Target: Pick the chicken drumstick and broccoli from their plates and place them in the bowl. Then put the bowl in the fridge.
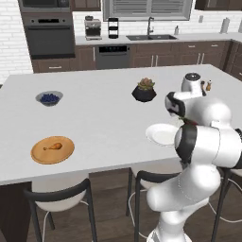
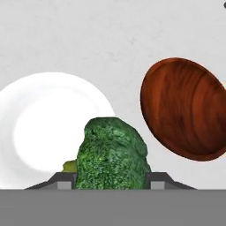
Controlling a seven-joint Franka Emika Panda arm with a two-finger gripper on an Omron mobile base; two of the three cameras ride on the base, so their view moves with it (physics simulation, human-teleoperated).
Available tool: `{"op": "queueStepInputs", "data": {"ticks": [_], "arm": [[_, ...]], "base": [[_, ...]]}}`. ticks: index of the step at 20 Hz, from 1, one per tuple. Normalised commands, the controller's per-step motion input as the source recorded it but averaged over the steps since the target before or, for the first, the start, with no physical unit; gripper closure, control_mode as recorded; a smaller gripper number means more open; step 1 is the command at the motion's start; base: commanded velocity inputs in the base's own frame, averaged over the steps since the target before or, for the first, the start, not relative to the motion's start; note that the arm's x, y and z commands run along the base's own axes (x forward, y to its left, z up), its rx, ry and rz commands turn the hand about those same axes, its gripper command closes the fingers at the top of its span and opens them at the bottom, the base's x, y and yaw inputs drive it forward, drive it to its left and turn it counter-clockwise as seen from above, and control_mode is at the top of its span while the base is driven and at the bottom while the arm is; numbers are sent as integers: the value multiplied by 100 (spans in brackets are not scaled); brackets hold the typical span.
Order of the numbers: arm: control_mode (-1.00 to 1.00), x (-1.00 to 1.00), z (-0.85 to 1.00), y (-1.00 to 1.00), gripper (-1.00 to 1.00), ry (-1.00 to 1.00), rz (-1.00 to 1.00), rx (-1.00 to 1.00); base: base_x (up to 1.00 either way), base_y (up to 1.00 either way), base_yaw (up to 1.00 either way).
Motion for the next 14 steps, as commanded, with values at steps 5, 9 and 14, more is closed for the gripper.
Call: {"op": "queueStepInputs", "data": {"ticks": [5,9,14], "arm": [[-100,4,3,-100,100,0,0,1],[-100,33,-1,-88,100,0,0,2],[-100,36,-19,-52,100,0,0,7]], "base": [[0,0,0],[0,0,0],[0,0,0]]}}
